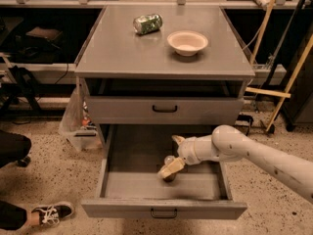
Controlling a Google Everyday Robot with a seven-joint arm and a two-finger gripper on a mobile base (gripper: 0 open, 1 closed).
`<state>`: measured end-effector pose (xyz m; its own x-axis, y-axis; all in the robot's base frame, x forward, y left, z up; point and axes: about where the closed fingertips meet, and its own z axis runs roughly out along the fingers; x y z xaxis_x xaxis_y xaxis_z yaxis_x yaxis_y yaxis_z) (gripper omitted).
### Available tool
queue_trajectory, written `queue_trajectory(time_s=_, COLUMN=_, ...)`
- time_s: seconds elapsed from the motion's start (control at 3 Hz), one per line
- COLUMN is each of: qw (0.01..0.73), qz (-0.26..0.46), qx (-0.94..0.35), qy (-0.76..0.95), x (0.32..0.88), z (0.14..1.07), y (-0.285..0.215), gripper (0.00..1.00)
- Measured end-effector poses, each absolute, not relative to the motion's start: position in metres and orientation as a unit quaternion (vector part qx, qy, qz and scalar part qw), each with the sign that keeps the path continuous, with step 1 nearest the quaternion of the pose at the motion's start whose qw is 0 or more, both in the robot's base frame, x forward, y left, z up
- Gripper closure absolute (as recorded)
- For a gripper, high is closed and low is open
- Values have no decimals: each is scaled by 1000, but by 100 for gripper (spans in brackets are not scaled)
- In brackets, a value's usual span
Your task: Pick orange can from middle drawer and place on counter
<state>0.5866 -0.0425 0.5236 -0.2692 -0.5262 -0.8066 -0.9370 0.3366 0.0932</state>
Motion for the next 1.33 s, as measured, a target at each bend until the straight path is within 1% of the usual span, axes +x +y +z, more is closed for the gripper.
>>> queue_trajectory(time_s=0.33, qw=391, qz=285, qx=-477, qy=734, x=657, z=478, y=-57, gripper=0)
queue_trajectory(time_s=0.67, qw=384, qz=290, qx=-481, qy=733, x=653, z=472, y=-59, gripper=0)
queue_trajectory(time_s=1.0, qw=355, qz=327, qx=-474, qy=737, x=636, z=439, y=-84, gripper=0)
queue_trajectory(time_s=1.33, qw=355, qz=327, qx=-474, qy=737, x=636, z=439, y=-84, gripper=0)
